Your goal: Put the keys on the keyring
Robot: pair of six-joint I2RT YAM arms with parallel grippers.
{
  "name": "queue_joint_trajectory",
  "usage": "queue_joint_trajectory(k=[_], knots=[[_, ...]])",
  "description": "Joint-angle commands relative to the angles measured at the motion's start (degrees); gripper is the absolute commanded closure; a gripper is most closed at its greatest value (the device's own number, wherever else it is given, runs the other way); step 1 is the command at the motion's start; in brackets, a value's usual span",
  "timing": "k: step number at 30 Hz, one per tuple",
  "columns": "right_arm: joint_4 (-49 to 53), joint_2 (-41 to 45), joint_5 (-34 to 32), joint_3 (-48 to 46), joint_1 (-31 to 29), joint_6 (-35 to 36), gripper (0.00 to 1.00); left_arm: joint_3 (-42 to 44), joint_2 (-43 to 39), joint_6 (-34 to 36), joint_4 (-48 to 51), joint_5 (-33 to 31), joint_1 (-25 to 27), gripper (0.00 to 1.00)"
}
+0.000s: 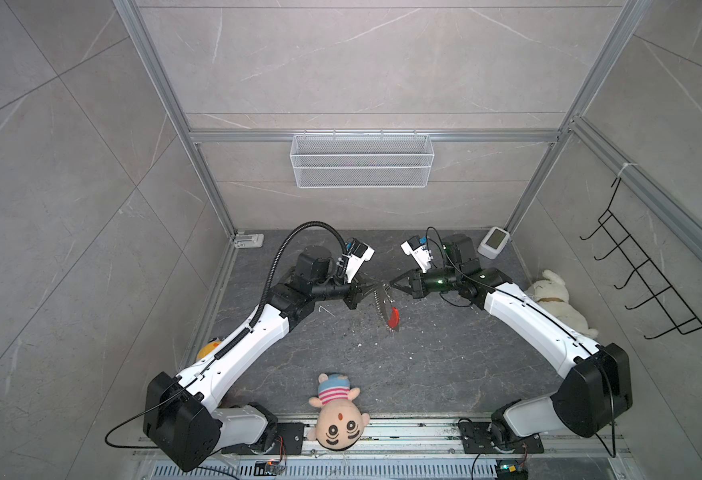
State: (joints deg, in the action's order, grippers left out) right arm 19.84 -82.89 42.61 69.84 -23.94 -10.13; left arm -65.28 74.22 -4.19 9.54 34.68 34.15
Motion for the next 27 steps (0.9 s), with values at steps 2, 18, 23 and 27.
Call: queue_joint_trajectory(k=[2, 18, 23, 27], knots=[[-1.48, 4.9, 1.82, -0.6, 0.48, 1.03, 1.0, -0.55, -0.78, -1.0, -3.74, 1.2, 0.13, 1.0], [-1.48, 3.84, -1.12, -1.02, 1.1, -3.26, 1.0, 0.63, 0.52, -2.51, -5.27, 2.02, 0.13, 1.0], [0.18, 2.78, -10.79, -5.57, 7.79, -9.89, 1.0, 2.57, 1.55, -1.67, -4.89, -0.55, 0.13, 1.0], [3.52, -2.29, -16.82, -8.88, 12.57, -9.99, 1.0, 3.75, 3.64, -1.24, -4.34, -5.38, -0.03, 1.0]])
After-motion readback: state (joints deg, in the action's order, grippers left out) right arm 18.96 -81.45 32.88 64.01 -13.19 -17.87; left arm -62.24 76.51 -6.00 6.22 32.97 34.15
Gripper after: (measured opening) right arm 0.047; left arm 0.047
